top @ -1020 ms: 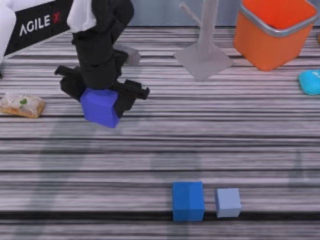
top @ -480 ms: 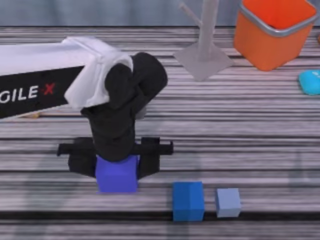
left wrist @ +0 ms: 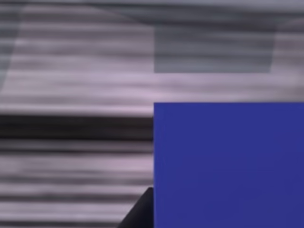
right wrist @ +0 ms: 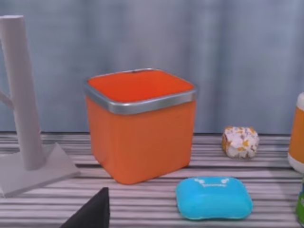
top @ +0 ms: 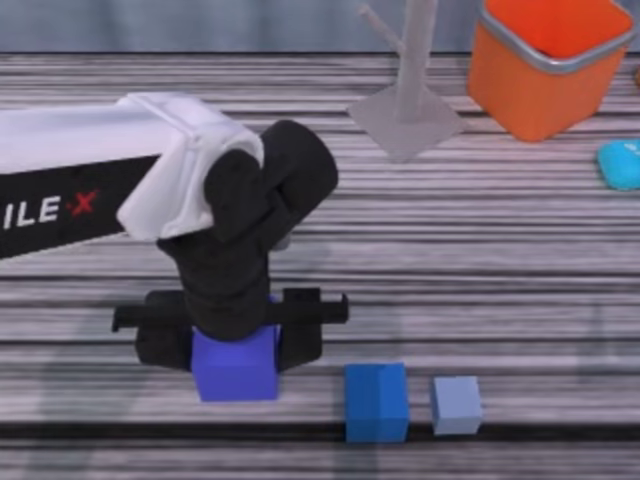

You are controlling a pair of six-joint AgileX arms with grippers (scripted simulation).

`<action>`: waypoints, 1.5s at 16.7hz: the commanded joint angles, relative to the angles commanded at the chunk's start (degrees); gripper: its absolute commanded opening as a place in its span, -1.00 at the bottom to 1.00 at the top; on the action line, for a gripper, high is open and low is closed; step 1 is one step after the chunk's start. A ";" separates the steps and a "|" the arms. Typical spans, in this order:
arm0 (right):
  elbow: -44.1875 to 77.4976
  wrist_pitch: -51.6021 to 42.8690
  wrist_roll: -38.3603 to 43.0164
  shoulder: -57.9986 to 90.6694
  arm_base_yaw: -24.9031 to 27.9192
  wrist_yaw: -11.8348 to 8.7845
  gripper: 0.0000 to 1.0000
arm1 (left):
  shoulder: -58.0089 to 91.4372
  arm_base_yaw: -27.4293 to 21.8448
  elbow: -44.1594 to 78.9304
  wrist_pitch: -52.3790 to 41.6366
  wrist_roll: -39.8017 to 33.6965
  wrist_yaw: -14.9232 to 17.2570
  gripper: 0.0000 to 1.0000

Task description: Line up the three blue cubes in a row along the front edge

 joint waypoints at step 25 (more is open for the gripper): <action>0.00 0.00 0.00 0.00 0.00 0.00 1.00 | 6.90 0.00 -8.50 15.68 0.21 0.05 0.81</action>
